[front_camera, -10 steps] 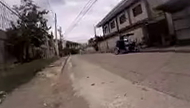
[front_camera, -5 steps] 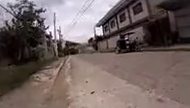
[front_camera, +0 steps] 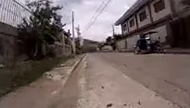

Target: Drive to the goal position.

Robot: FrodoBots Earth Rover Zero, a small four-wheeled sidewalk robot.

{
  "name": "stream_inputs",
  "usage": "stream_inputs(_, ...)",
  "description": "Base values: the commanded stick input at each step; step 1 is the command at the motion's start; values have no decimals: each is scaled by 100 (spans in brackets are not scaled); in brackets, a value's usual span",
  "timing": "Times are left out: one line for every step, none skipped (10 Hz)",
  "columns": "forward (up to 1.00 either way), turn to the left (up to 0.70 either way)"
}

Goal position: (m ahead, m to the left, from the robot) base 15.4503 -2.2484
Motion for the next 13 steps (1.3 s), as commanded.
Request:
stream_inputs(70,1)
stream_inputs(70,0)
stream_inputs(70,0)
stream_inputs(70,0)
stream_inputs(70,0)
stream_inputs(70,0)
stream_inputs(70,0)
stream_inputs(70,0)
stream_inputs(70,0)
stream_inputs(70,0)
stream_inputs(70,-3)
stream_inputs(70,-5)
stream_inputs(70,-24)
